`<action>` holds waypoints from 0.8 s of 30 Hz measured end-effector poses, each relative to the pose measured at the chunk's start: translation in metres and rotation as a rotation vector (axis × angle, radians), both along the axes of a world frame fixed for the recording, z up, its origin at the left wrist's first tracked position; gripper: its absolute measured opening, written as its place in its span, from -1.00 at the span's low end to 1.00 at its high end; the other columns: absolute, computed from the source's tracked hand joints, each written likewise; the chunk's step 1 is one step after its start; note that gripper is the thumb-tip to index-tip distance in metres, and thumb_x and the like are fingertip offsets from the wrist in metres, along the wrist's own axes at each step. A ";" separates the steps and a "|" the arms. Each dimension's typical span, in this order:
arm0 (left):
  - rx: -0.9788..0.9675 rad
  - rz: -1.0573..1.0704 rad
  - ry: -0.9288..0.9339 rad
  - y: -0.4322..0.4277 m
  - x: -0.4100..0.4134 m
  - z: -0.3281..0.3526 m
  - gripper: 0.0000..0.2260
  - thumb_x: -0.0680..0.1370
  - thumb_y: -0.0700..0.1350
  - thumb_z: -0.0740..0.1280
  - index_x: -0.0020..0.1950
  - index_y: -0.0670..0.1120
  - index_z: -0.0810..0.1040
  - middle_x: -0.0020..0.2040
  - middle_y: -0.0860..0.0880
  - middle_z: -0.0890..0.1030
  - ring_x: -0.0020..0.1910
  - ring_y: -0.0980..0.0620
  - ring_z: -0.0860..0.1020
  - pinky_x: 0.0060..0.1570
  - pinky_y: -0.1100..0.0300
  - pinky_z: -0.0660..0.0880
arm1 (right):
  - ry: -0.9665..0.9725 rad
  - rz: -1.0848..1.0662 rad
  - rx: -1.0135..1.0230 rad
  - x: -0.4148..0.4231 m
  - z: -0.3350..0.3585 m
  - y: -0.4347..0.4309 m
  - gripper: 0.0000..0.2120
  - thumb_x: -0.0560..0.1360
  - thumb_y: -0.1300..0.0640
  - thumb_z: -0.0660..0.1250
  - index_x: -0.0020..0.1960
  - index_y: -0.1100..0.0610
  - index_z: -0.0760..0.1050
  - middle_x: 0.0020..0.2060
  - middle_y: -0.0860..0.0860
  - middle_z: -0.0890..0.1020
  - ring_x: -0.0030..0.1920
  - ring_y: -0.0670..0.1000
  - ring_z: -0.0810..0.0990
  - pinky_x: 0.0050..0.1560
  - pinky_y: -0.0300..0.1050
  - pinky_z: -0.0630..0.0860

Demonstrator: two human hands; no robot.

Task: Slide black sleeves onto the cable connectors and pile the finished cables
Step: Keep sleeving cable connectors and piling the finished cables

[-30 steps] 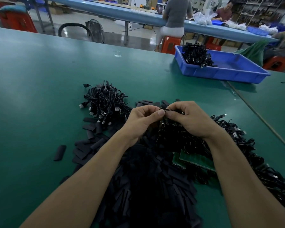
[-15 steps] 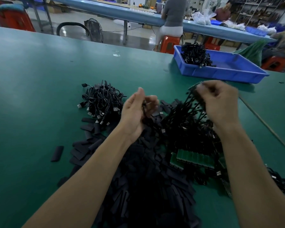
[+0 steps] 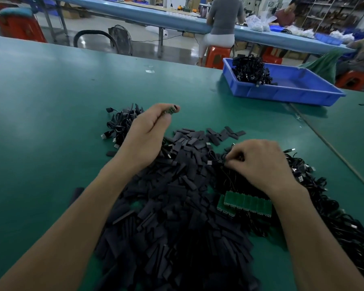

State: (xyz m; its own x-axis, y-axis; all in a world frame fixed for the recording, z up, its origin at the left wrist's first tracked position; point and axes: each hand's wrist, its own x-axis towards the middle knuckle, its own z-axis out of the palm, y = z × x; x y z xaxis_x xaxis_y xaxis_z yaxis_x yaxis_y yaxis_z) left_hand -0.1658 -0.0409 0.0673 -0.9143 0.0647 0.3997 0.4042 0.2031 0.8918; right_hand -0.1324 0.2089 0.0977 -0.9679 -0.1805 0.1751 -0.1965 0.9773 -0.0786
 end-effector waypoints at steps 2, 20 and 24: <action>-0.129 -0.031 -0.089 -0.003 0.001 -0.006 -0.79 0.69 -0.09 0.15 0.12 0.25 0.43 -0.39 0.09 0.45 -0.46 0.17 0.35 -0.48 0.31 0.31 | -0.235 -0.003 0.202 0.006 -0.001 -0.016 -0.79 0.42 -0.25 0.47 -0.03 -0.17 0.65 -0.10 -0.18 0.69 -0.06 -0.07 0.62 0.22 0.00 0.47; 0.002 0.127 -0.248 -0.004 0.011 -0.058 -0.94 0.50 -0.13 0.51 -0.10 -0.07 0.65 -0.31 -0.02 0.68 -0.35 0.03 0.67 -0.31 0.29 0.59 | -0.238 0.044 -0.001 0.000 -0.058 -0.071 -0.85 0.64 0.08 0.16 -0.02 0.11 0.45 -0.11 0.05 0.59 -0.07 0.14 0.57 0.04 0.06 0.47; -0.064 0.130 -0.219 -0.004 0.012 -0.057 -0.95 0.51 -0.13 0.50 -0.12 -0.06 0.66 -0.31 0.02 0.70 -0.35 0.06 0.67 -0.31 0.30 0.59 | -0.240 -0.017 -0.391 -0.006 -0.055 -0.064 -0.94 0.65 0.12 0.16 0.02 0.08 0.38 -0.14 0.06 0.56 -0.20 0.09 0.56 -0.20 0.05 0.50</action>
